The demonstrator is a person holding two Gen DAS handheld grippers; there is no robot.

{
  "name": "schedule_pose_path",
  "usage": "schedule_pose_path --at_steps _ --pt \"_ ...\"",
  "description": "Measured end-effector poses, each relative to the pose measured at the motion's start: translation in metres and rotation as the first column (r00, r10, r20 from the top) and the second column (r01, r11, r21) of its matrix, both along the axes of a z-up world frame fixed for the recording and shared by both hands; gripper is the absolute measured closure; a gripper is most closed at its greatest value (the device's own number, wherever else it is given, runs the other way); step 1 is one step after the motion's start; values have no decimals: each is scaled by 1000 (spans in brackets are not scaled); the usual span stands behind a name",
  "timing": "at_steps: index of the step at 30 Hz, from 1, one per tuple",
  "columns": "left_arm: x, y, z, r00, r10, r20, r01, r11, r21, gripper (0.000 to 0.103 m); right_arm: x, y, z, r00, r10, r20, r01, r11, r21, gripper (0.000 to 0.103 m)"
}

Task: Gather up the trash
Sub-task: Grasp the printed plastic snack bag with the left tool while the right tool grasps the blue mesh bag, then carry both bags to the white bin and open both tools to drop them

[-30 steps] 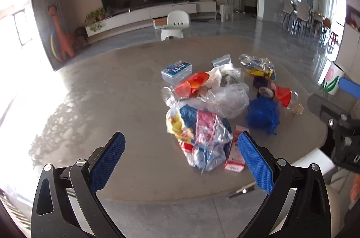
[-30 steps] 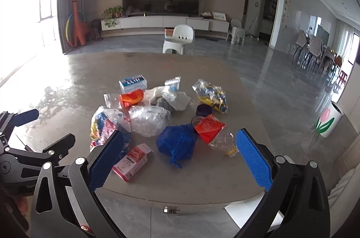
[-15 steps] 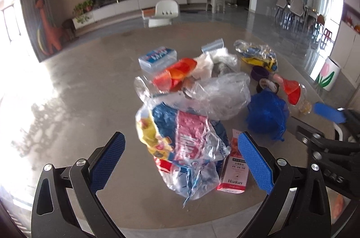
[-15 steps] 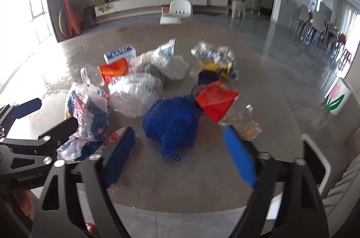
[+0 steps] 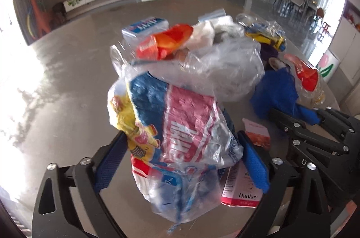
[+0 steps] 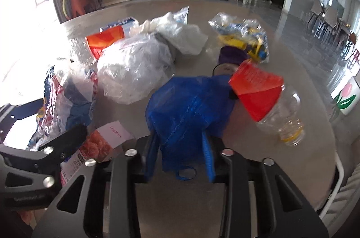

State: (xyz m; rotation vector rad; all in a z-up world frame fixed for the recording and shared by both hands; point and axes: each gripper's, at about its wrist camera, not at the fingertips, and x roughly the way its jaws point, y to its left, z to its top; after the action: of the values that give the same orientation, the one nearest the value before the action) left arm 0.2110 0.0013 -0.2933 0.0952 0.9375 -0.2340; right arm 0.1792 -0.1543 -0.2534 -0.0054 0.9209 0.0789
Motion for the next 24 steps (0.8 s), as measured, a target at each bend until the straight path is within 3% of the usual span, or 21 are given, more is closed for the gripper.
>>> schedule_pose_path --at_steps 3,7,14,24 --pt "-1 4 -2 1000 -11 -2 11 998 -65 35 -3 0 0 1000 12 12 -12 1000 24 93" --pt "-6 3 5 999 -43 17 44 995 -91 56 -7 -2 3 1000 15 12 -16 999 47 96" --pt "-19 20 41 996 -25 87 37 990 -134 59 -27 4 35 995 30 97 -36 998 58 96" --pt "-37 9 91 979 -49 196 73 991 -113 59 -51 0 82 982 30 189 -44 996 74 96"
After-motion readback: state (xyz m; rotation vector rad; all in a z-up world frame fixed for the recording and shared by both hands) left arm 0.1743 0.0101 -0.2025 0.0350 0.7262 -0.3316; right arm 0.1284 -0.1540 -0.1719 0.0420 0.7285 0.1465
